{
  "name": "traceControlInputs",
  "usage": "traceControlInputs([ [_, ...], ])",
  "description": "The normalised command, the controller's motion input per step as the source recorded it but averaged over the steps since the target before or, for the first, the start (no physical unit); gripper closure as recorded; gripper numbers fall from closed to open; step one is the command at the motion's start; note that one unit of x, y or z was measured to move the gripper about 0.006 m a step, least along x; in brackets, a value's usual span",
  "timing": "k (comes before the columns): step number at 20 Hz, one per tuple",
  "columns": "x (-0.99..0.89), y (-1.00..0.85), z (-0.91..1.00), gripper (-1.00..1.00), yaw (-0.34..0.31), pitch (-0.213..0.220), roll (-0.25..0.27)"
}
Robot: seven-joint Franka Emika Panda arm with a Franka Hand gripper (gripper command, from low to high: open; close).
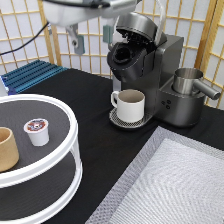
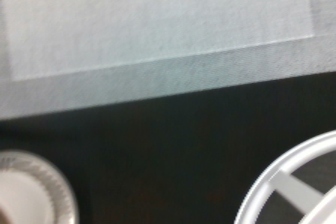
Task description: Make coffee
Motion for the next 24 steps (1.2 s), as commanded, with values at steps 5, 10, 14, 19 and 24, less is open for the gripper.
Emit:
traceControlInputs([
  [5,-0.29,-0.39,-0.52,-1.0,-0.246,-0.173,-0.007],
  [10,-0.39,-0.27,-0.36,-1.0,-0.284,-0.026,0.004],
  [14,-0.32,-0.24,-0.4,-1.0,-0.306,-0.026,0.0],
  [19,-0.32,-0.22,-0.35,-1.0,-0.309,-0.013,0.0],
  [24,-0.37,-0.27,-0.17,-1.0,-0.277,-0.027,0.0],
])
